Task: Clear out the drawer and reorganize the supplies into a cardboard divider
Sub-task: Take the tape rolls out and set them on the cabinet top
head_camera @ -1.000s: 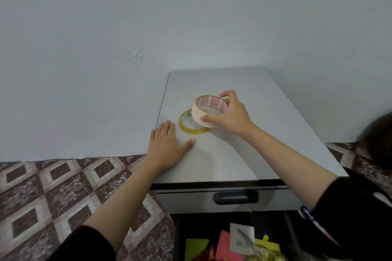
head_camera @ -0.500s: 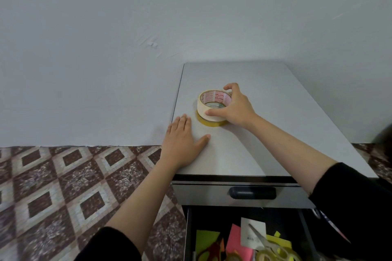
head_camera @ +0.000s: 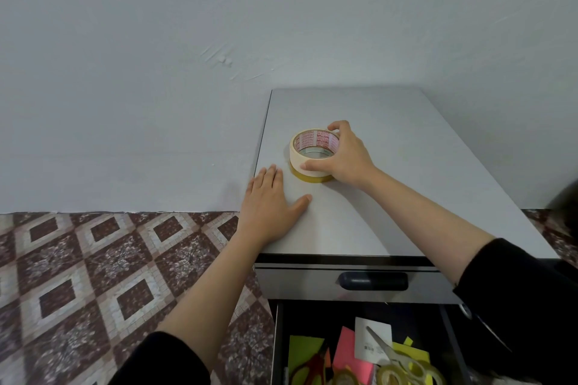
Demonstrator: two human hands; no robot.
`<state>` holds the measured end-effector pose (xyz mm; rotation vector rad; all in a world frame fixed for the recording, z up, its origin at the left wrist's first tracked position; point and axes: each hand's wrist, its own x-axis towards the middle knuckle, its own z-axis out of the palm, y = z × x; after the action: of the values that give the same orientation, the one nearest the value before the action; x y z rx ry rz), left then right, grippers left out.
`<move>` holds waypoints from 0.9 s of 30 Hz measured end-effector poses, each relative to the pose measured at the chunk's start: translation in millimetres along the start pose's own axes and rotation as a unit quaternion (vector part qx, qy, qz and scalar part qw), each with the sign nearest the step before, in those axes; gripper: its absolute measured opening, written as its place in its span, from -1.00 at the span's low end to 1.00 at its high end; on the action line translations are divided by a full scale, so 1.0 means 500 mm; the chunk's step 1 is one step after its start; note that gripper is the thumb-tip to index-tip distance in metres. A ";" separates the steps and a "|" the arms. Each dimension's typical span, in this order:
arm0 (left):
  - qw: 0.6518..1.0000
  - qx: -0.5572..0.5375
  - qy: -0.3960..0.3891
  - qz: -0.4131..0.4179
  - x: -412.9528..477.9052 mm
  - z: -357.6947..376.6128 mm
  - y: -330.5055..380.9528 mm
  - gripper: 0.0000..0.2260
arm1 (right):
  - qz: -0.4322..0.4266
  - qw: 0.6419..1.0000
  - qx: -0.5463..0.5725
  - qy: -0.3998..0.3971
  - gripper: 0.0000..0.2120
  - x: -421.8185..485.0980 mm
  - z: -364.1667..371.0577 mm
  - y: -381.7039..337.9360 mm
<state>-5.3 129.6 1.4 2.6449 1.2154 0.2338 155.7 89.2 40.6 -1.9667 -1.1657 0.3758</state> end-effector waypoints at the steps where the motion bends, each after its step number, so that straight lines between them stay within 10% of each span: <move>1: 1.000 -0.002 0.000 0.000 0.000 0.000 0.000 -0.28 | 0.002 1.000 0.001 0.001 -0.14 0.002 0.001 0.000; 27: 0.999 -0.029 0.027 0.004 0.002 0.002 0.001 -0.29 | 0.017 0.999 -0.004 0.044 0.08 0.027 0.054 0.006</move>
<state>-4.0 130.0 0.5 2.6100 1.1948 0.3380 148.4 113.1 23.1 -1.9919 -1.0803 0.2997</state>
